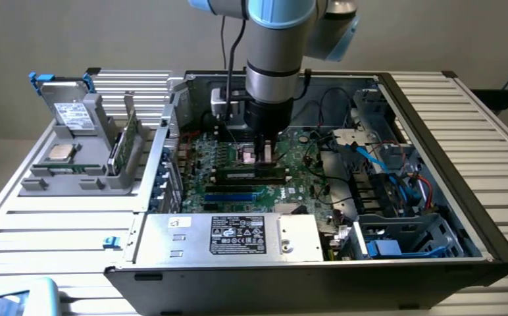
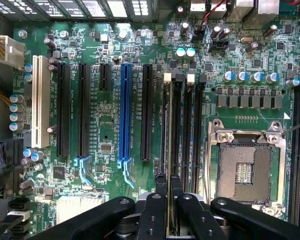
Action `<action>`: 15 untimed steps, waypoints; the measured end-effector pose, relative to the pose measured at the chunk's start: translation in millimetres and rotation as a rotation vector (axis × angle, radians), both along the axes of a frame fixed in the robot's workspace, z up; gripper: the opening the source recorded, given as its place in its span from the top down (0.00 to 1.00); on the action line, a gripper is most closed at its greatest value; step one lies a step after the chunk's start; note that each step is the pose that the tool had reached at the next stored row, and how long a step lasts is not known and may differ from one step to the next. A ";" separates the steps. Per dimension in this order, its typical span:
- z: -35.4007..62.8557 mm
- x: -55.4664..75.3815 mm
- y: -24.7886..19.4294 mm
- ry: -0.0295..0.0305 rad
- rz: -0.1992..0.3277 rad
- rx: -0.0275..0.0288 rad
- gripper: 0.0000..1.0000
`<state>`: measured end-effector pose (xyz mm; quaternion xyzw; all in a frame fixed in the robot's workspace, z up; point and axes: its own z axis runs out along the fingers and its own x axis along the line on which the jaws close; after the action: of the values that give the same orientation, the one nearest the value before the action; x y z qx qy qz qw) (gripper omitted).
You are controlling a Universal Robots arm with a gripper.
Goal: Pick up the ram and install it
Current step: 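Insert the ram into the slot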
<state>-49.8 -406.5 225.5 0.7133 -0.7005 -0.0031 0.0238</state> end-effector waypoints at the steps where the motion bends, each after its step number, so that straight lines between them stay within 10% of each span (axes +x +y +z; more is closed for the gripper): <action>1: -0.4 -0.2 0.0 0.0000 -0.001 -0.0001 0.85; 15: -0.4 -2.1 -0.6 -0.0055 -0.016 0.0000 0.85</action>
<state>-51.9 -407.2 225.1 0.7077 -0.7062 -0.0013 0.0219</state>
